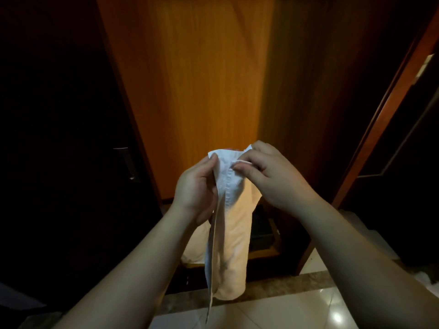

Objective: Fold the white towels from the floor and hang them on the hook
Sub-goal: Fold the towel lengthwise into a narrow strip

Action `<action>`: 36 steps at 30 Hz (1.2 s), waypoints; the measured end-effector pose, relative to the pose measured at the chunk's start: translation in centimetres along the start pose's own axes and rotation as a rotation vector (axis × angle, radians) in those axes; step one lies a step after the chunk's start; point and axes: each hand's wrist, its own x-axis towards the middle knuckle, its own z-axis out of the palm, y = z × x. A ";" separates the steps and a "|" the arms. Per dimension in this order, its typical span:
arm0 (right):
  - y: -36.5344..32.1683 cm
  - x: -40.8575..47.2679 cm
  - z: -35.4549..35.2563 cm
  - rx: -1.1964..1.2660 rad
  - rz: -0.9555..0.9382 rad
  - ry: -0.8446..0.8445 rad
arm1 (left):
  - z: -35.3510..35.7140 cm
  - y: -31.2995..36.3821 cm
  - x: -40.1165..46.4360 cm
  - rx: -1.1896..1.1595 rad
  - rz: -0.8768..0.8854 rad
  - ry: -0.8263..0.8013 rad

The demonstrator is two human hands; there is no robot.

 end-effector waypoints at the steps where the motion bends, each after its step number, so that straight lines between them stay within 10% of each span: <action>1: -0.2 0.0 0.0 0.007 0.002 -0.015 | -0.1 0.1 0.1 0.006 0.004 -0.007; 18: -1.2 0.6 0.3 0.258 0.085 0.141 | 0.0 0.3 -0.4 0.041 -0.024 -0.254; 36: -0.4 0.5 -0.5 0.136 0.207 -0.127 | -1.1 1.1 -1.2 0.915 0.021 -0.151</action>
